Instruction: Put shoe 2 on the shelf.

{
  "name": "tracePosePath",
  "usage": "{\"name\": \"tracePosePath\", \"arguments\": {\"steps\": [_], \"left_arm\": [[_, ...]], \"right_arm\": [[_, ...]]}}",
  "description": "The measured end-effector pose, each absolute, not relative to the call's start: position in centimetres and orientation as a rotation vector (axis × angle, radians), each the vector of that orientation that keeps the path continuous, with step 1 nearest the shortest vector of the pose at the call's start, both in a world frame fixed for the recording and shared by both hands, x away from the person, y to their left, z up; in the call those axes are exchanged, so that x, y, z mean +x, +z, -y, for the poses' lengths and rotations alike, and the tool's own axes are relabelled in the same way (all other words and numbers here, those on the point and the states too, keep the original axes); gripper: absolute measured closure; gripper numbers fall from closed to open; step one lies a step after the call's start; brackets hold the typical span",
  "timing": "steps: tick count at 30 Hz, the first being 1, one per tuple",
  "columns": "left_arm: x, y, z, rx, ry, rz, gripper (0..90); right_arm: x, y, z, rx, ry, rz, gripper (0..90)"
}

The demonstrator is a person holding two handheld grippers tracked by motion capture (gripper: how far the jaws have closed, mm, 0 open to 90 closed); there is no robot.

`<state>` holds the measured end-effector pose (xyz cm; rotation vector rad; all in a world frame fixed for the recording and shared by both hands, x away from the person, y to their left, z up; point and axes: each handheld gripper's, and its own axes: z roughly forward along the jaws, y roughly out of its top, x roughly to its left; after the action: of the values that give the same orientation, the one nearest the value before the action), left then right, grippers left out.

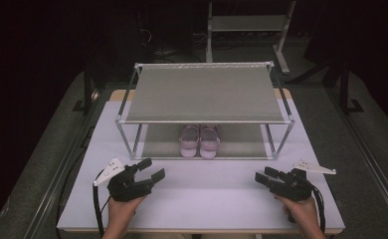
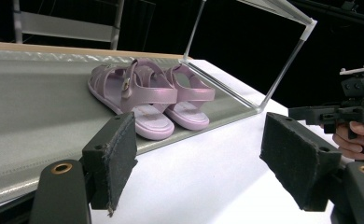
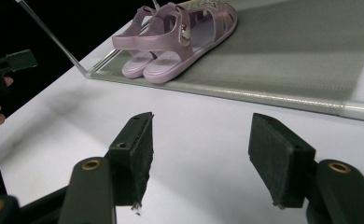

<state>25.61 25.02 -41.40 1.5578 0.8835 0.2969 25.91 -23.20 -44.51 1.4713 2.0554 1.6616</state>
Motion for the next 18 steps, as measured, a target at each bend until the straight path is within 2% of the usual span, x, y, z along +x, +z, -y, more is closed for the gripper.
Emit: {"name": "tracePosePath", "arguments": {"steps": [18], "left_arm": [[25.6, -41.4, -24.8, 1.563, 0.292, -0.883, 26.6]], "right_arm": [[24.6, -45.0, 23.8, 1.458, 1.655, -2.060, 37.9]]}}
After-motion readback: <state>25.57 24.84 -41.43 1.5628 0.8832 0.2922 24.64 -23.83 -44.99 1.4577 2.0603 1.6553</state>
